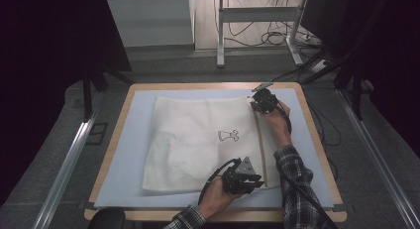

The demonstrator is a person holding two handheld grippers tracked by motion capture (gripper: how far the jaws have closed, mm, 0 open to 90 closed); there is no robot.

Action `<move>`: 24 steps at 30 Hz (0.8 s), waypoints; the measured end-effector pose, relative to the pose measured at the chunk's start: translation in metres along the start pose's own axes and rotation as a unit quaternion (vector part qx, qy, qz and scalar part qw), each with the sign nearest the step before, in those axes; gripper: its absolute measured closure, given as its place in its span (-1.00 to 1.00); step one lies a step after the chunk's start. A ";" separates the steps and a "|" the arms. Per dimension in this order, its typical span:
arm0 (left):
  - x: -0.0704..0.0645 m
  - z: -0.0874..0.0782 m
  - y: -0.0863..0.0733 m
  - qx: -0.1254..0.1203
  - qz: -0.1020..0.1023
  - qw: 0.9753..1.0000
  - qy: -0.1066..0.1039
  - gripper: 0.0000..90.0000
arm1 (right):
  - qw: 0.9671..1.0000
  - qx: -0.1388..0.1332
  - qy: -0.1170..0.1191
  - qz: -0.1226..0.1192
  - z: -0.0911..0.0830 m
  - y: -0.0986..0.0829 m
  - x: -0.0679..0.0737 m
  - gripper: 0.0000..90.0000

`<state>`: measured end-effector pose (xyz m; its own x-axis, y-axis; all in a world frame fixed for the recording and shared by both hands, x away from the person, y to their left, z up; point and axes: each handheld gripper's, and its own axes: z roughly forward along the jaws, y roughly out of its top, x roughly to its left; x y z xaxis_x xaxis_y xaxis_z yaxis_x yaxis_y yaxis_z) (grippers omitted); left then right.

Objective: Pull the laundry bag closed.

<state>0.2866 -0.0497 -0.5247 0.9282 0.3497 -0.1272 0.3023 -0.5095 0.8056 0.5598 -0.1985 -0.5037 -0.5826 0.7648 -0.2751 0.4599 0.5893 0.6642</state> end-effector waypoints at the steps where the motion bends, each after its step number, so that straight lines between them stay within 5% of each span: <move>1: 0.000 -0.001 0.000 -0.002 0.000 1.000 0.000 0.62 | 1.000 -0.002 0.000 0.000 -0.001 0.000 0.000 0.46; 14: -0.006 -0.018 -0.005 0.010 0.022 1.000 0.017 0.13 | 1.000 -0.007 0.020 0.020 -0.008 -0.004 0.004 0.15; 19: -0.002 -0.022 -0.001 0.000 0.007 1.000 0.006 0.01 | 0.999 -0.007 0.029 0.021 -0.014 -0.001 0.006 0.04; 24: -0.002 -0.024 0.001 0.007 0.016 1.000 0.016 -0.18 | 0.999 -0.013 0.038 0.021 -0.021 0.001 0.008 -0.09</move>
<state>0.2799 -0.0318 -0.5097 0.9296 0.3591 -0.0827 0.2763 -0.5307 0.8013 0.5417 -0.1972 -0.4907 -0.6123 0.7664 -0.1939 0.4681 0.5491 0.6923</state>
